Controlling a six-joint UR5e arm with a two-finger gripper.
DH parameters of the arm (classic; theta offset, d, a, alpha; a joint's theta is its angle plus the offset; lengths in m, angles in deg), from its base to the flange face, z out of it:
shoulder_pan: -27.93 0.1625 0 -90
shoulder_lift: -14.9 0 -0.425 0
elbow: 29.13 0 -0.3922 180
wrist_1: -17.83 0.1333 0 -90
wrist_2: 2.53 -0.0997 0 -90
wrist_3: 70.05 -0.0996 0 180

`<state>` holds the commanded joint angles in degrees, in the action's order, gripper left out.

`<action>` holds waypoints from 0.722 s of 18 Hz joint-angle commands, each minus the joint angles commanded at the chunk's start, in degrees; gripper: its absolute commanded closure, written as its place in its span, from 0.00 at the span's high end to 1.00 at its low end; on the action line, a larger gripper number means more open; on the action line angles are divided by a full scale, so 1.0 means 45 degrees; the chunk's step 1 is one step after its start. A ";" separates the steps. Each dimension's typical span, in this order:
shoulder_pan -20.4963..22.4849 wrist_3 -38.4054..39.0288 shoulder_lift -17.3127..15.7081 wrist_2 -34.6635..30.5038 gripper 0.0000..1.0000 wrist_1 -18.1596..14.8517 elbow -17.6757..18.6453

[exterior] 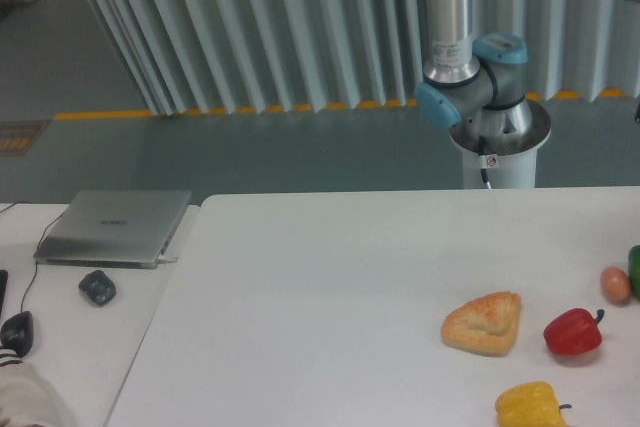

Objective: Place the yellow pepper in a basket

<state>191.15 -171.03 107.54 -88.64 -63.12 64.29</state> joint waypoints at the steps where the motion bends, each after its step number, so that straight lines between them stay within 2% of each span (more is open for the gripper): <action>1: -0.0175 0.0000 0.0000 -0.0218 1.00 0.0078 0.0077; 3: -0.0313 0.0156 0.0039 -0.0532 1.00 0.0312 0.0098; 13: -0.0587 0.0059 0.0312 -0.0474 1.00 0.0313 -0.0058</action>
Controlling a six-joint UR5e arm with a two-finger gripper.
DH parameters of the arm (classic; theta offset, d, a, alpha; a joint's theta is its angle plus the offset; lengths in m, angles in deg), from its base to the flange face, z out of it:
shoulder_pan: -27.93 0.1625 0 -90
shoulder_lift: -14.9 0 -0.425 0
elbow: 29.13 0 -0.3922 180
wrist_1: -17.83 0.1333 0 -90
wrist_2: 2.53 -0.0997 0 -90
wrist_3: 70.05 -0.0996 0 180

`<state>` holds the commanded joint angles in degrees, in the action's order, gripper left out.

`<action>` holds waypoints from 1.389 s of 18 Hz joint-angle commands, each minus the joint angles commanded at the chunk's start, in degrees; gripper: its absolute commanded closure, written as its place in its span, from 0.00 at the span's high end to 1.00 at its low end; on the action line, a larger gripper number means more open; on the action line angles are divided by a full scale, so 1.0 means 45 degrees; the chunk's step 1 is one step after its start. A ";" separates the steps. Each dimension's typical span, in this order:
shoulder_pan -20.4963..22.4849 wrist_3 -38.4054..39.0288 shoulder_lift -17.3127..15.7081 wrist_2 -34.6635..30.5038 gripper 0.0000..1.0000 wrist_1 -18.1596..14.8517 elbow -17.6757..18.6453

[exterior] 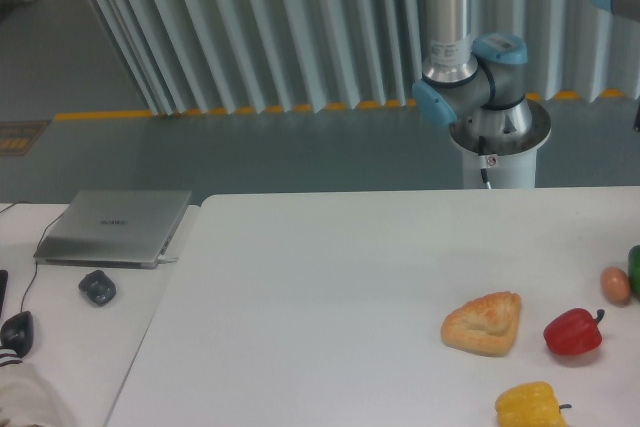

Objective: Place the yellow pepper in a basket

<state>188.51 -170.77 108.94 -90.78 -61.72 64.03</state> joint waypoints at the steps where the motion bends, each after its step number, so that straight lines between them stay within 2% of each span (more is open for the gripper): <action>1: -0.0019 0.0115 0.0175 0.0000 1.00 0.0000 -0.0078; 3: -0.0039 0.0078 0.0254 0.0039 1.00 0.0000 -0.0078; 6: -0.0039 0.0078 0.0352 0.0078 1.00 0.0448 0.0077; 9: -0.0156 0.0019 0.0450 0.0720 1.00 0.0586 0.0389; 13: -0.0546 0.0136 0.0411 0.0860 1.00 0.1502 0.0702; 15: -0.0818 0.1028 0.0469 0.0801 1.00 0.1543 0.0490; 17: -0.1793 0.2456 0.0606 0.0801 1.00 0.1582 0.0294; 19: -0.2186 0.2694 0.0918 0.0743 1.00 0.1543 -0.0193; 25: -0.2577 0.2558 0.1133 0.0313 1.00 0.1641 -0.0410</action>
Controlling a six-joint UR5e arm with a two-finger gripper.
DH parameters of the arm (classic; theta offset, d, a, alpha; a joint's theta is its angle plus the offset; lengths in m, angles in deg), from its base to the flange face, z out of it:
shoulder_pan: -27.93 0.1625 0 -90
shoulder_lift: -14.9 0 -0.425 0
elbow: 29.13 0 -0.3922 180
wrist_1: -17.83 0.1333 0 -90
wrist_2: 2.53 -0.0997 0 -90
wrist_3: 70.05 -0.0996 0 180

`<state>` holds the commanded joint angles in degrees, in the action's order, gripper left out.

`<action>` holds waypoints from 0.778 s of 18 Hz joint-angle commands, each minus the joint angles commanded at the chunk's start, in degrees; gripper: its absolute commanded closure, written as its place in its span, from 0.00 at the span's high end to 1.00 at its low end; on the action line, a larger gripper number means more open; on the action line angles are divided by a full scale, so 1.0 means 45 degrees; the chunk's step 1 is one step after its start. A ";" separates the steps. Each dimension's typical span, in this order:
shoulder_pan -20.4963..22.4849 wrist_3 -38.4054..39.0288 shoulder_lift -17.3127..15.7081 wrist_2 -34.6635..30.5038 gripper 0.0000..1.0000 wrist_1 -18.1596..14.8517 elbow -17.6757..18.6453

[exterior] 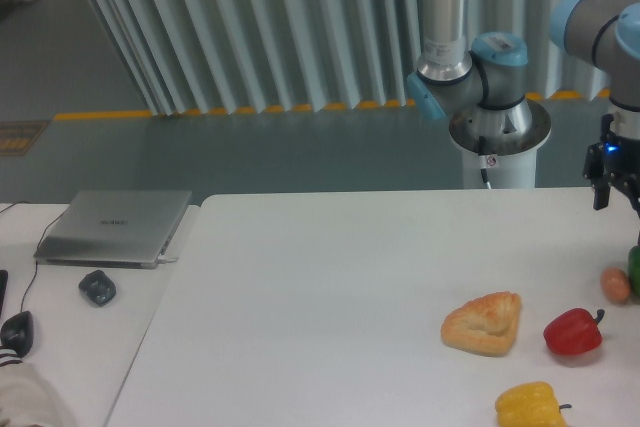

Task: Place the yellow pepper in a basket
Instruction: 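Move the gripper in and lower it toward the red pepper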

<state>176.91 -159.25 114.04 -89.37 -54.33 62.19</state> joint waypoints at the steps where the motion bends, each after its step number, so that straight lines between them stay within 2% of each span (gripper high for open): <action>1: -0.0059 0.0000 0.0020 -0.0020 1.00 0.0000 -0.0039; 4: -0.0391 0.0000 0.0196 -0.0039 1.00 0.0039 -0.0117; 14: -0.0352 0.0175 0.0411 0.0019 1.00 0.0019 -0.0430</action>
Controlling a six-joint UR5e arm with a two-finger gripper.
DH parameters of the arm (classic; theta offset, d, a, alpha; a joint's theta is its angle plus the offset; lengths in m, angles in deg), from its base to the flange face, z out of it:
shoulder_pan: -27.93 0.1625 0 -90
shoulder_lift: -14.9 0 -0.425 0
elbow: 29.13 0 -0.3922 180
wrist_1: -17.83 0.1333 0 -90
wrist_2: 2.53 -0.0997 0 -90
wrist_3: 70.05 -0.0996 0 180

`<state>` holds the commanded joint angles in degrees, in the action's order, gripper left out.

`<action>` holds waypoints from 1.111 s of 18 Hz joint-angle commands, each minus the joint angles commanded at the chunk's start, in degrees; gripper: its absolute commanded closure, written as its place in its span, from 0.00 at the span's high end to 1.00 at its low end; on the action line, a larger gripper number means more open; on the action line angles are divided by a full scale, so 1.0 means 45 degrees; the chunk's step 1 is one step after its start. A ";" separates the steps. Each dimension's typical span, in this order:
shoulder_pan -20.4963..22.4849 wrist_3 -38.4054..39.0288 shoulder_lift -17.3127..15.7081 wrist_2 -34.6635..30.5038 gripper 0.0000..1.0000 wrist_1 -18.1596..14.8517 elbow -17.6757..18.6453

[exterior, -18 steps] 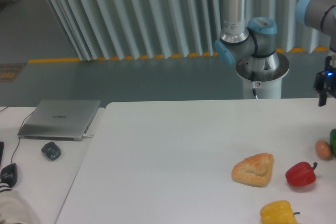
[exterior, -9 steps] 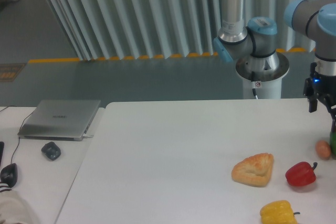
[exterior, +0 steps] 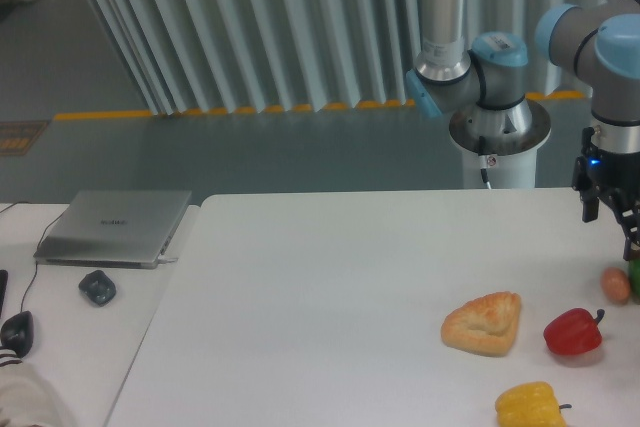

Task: Place the yellow pepper in a basket
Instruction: 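Move the gripper in and lower it toward the red pepper, then swing the gripper past the red pepper down onto the yellow pepper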

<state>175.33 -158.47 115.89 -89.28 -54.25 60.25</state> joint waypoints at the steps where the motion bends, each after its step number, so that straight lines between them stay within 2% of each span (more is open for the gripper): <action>1: -0.0020 -0.0018 0.0097 0.0000 1.00 0.0136 -0.0058; 3: -0.0427 0.0000 0.0428 0.0000 1.00 0.1127 -0.0194; 6: -0.1657 0.1478 0.1385 -0.1302 1.00 0.1406 -0.0684; 8: -0.2517 0.1681 0.1951 -0.2126 1.00 0.1969 -0.1013; 11: -0.2851 0.2340 0.2422 -0.2051 1.00 0.3179 -0.1133; 13: -0.2774 0.2892 0.2383 -0.1078 1.00 0.3301 -0.1074; 15: -0.2735 0.2814 0.2441 -0.1365 1.00 0.3321 -0.1133; 16: -0.2735 0.2794 0.2442 -0.1947 1.00 0.3359 -0.1055; 18: -0.2793 0.2794 0.2907 -0.2011 1.00 0.3885 -0.1424; 20: -0.2910 0.2794 0.3182 -0.1972 1.00 0.3906 -0.1522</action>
<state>162.23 -145.90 130.21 -98.16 -36.67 53.40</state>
